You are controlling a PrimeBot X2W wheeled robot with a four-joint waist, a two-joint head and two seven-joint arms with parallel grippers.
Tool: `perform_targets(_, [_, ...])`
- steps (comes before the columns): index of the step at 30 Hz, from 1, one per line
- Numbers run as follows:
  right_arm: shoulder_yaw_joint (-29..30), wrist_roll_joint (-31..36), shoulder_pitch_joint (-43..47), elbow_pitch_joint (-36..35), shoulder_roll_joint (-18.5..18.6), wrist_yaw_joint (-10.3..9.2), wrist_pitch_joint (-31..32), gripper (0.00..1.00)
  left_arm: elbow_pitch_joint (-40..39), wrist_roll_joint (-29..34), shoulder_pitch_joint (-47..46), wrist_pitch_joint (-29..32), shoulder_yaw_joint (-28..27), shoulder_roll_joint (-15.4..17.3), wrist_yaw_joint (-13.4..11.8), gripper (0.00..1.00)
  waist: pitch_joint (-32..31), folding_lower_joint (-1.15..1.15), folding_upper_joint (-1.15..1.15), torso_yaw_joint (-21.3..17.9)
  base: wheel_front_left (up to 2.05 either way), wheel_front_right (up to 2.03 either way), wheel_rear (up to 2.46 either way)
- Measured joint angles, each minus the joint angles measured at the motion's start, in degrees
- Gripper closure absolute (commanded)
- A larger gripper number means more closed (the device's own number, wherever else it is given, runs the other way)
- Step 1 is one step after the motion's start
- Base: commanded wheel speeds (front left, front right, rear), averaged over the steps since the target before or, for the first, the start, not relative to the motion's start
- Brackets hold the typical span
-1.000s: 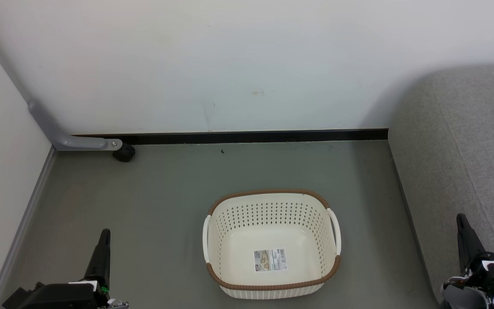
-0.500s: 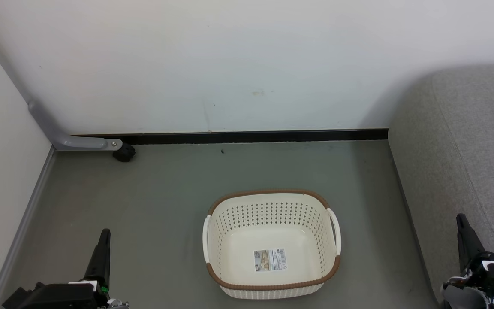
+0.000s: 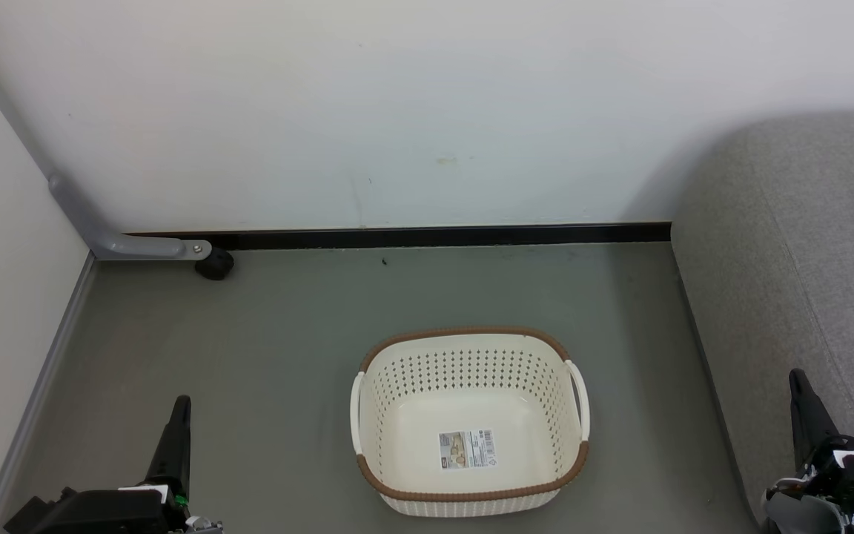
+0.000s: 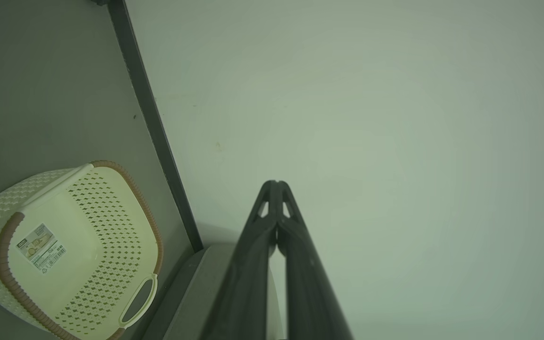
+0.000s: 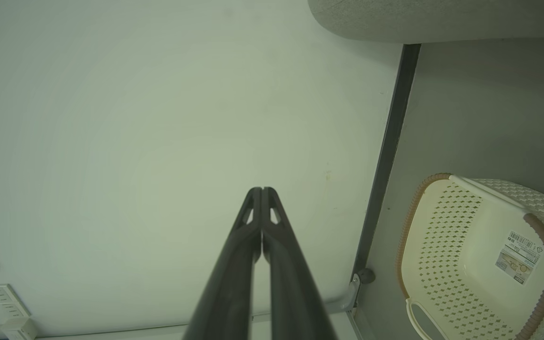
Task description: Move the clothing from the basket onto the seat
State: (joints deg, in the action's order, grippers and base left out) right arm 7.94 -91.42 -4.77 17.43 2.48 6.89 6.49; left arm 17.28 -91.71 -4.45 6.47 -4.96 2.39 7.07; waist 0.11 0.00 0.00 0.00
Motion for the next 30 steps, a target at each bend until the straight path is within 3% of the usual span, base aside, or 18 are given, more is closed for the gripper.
perform_targets(30, [-0.01,0.00,0.00,-0.01,-0.01,0.00,0.00,1.00,-0.02,0.00,0.00,0.00,0.00,0.00,0.00,1.00,0.00,0.00,0.00,0.00,0.00,0.00,0.00])
